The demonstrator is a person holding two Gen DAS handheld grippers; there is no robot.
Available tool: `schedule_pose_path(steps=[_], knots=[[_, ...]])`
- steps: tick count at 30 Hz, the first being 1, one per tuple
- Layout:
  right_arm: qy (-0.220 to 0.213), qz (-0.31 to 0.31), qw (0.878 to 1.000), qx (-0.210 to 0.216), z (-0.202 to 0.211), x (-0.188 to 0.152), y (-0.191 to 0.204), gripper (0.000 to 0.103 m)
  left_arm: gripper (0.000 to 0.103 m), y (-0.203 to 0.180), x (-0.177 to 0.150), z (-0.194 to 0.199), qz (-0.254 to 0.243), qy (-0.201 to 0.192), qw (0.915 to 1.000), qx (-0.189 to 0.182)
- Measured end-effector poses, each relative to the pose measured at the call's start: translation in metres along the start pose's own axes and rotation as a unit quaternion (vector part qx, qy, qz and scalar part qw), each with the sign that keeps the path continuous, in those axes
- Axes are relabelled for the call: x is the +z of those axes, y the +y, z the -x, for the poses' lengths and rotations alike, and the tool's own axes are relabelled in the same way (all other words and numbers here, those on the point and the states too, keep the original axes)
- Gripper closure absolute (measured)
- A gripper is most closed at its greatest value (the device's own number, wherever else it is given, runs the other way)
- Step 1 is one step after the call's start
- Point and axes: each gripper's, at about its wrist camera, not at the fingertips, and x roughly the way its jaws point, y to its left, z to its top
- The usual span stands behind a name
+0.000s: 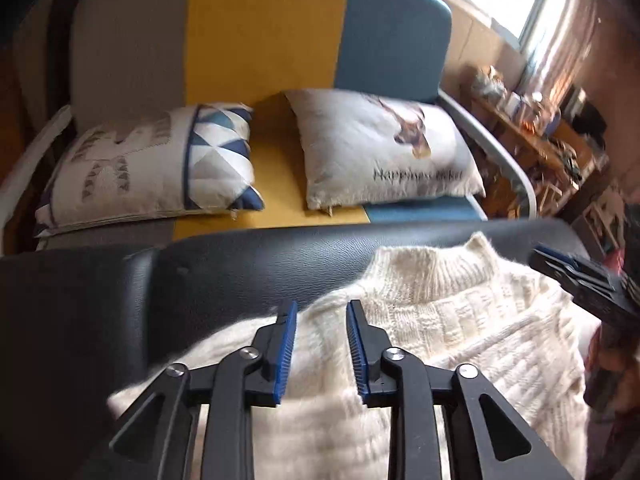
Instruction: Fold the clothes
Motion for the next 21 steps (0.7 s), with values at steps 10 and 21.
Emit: schedule_pose_path(steps=[10,21], knots=[[0.038,-0.104,0.992,0.053,0.161,-0.158,-0.034,0.071,0.055,0.024,-0.136,0.133,0.084,-0.014,0.9933,-0.079],[0.095,-0.238,0.957,0.139,0.233,-0.309,-0.063,0.067,0.055,0.041,-0.3,0.201,0.181,0.018,0.9786,-0.096]])
